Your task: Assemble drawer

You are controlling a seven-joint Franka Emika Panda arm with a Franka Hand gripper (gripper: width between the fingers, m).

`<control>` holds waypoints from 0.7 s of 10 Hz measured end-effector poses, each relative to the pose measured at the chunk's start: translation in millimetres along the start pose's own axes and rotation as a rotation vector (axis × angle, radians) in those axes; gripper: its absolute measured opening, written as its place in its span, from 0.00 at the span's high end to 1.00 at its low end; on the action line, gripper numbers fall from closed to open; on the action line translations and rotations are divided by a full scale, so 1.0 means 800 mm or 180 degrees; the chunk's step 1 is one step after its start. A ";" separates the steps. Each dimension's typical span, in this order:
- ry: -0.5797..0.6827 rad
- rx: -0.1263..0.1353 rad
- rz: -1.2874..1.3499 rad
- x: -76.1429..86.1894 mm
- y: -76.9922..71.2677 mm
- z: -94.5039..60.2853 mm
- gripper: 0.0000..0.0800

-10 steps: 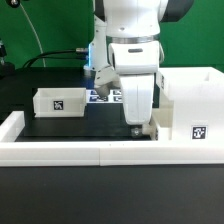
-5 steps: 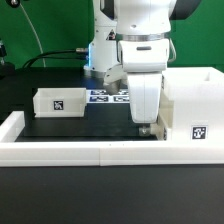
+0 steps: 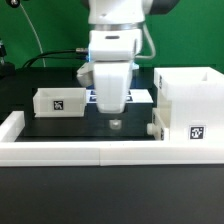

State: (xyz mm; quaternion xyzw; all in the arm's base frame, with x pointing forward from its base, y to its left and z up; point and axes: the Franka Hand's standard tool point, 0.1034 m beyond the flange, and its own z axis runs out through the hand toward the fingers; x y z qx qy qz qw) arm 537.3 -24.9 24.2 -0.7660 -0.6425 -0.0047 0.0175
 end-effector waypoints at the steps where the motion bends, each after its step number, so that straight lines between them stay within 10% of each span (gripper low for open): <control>1: -0.0008 0.0022 0.0019 -0.006 -0.008 -0.002 0.19; 7: -0.0082 -0.0066 0.0222 -0.092 -0.048 -0.042 0.19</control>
Offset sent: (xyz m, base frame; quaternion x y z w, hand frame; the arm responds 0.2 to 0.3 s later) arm -0.0292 -0.0339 0.0314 -0.0339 0.0069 0.0236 0.9991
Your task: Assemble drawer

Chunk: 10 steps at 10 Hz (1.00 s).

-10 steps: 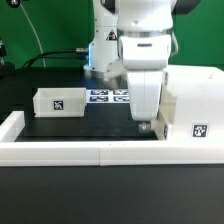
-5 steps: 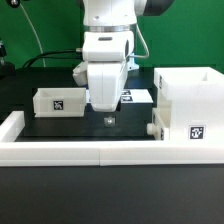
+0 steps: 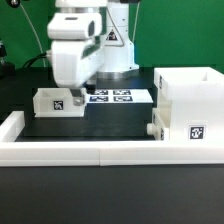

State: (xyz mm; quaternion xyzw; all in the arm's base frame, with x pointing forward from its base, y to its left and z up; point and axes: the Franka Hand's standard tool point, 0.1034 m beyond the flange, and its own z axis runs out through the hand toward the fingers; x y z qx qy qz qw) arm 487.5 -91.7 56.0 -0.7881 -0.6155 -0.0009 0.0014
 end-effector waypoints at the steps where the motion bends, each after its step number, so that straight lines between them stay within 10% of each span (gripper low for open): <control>1: -0.0004 0.0002 -0.0015 -0.012 -0.001 -0.001 0.19; 7: 0.0004 0.0013 0.0662 -0.009 -0.002 0.002 0.19; 10: 0.0139 -0.0212 0.1751 -0.022 -0.019 -0.017 0.19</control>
Offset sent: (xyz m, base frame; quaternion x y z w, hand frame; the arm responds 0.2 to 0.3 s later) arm 0.0000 0.0000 0.0000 0.0000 0.0000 0.0000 1.0000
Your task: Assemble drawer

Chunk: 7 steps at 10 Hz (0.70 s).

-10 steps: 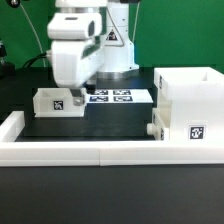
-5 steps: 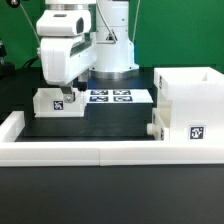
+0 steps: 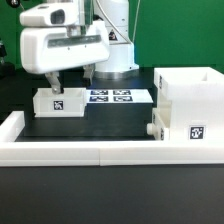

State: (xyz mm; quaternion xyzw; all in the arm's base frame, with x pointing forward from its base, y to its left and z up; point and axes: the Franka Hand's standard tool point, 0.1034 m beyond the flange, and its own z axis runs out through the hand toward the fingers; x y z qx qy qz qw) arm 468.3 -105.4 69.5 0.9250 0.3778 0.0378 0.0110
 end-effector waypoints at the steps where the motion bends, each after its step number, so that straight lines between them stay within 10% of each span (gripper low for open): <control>1: 0.0017 -0.0024 0.0290 -0.005 -0.008 -0.005 0.19; 7: 0.0122 -0.0040 0.1843 -0.013 -0.024 -0.016 0.19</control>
Offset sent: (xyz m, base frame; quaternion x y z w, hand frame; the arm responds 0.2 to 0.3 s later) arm -0.0308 -0.0063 0.0075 -0.0104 0.0015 0.2759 0.9611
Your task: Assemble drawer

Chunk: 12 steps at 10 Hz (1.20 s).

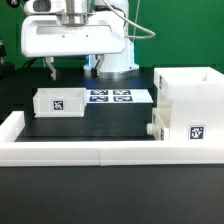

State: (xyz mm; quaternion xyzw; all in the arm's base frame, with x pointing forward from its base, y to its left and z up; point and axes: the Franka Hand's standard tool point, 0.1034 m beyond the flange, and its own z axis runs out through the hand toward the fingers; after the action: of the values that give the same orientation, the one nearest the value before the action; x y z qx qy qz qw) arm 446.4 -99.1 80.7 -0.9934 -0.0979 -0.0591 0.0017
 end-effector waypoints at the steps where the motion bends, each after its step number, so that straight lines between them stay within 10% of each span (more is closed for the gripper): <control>1: -0.0006 0.0008 0.0114 -0.001 -0.001 0.002 0.19; 7: -0.0376 0.0148 0.0420 -0.090 -0.034 0.049 0.19; 12: -0.0340 0.0134 0.0420 -0.082 -0.032 0.049 0.19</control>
Offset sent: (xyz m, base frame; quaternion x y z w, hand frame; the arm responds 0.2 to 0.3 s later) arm -0.0718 0.0025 -0.0274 0.0065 -0.0335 0.0692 0.9970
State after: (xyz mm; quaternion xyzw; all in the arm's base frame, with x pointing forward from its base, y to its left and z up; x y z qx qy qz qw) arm 382.2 -86.3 34.0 -0.9992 -0.0334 -0.0036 0.0212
